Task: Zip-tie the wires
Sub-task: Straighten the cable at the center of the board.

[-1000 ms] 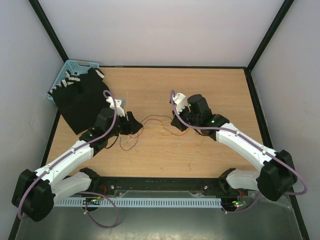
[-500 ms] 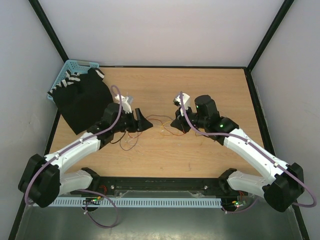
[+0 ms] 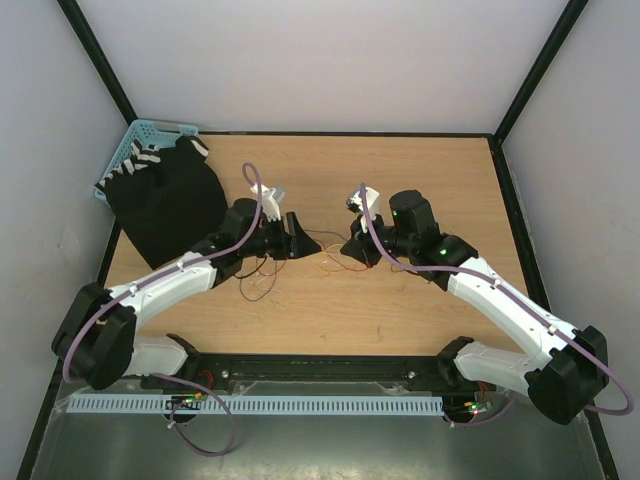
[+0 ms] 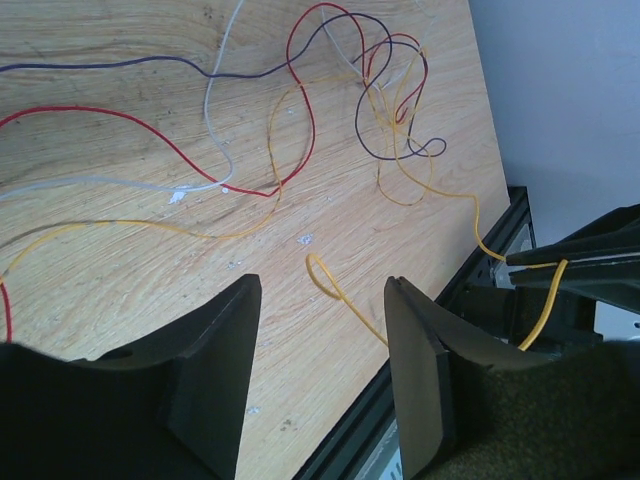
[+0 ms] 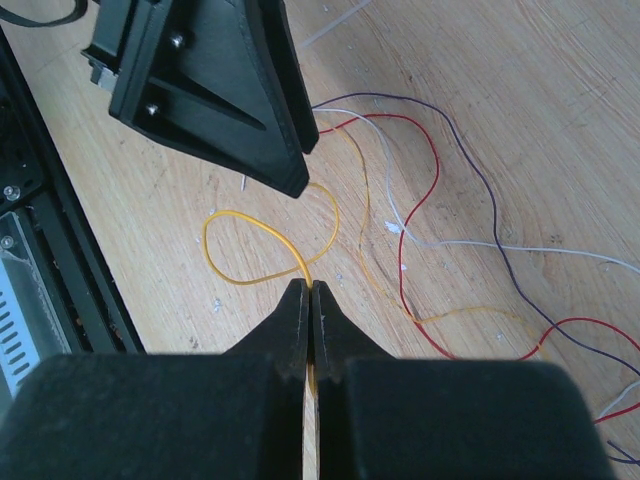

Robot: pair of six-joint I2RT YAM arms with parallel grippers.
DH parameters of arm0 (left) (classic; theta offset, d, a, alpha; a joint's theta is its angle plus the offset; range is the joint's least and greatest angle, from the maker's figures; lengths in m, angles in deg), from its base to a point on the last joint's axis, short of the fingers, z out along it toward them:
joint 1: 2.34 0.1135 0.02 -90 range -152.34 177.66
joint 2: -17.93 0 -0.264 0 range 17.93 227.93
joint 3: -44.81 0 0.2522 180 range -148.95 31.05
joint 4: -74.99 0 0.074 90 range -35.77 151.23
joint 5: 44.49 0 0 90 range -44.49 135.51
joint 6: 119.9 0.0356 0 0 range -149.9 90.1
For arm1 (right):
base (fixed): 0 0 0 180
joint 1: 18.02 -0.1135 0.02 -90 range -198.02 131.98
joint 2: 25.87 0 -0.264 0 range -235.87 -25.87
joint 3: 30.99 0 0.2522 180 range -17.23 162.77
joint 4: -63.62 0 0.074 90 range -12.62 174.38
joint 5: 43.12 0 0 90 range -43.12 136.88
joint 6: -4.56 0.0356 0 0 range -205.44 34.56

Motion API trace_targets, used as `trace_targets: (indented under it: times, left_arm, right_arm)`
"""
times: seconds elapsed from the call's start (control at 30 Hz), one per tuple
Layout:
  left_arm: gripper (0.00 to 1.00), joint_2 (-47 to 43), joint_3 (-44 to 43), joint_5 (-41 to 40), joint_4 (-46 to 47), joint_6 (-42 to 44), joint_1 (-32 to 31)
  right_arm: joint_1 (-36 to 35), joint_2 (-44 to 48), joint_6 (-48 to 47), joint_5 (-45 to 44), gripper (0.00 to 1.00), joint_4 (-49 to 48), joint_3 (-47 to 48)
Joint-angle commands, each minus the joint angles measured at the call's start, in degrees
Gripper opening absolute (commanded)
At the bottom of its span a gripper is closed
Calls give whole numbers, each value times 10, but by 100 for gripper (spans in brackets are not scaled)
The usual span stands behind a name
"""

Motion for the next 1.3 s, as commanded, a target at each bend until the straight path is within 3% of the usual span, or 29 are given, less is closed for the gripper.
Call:
trace_targets:
  times: [0.0,0.57,0.7,0.8,1.03,1.27]
  left_arm:
    - [53,24,-28,24,17,1,-9]
    - [29,57,-42,26,17,10,-16]
    - [18,57,-41,22,17,12,-16]
    - [0,46,-34,18,16,25,-10]
    - [0,-36,24,6,-2,34,54]
    - [0,-138,49,-19,-70,57,102]
  right_arm:
    - [-2,13,-6,8,5,5,7]
    - [-2,16,-9,1,5,5,9]
    - [-2,18,-10,-4,5,5,7]
    - [-2,21,-17,-15,5,5,2]
    - [-2,-6,-33,-56,6,9,-26]
    - [-3,-70,-5,-31,4,4,3]
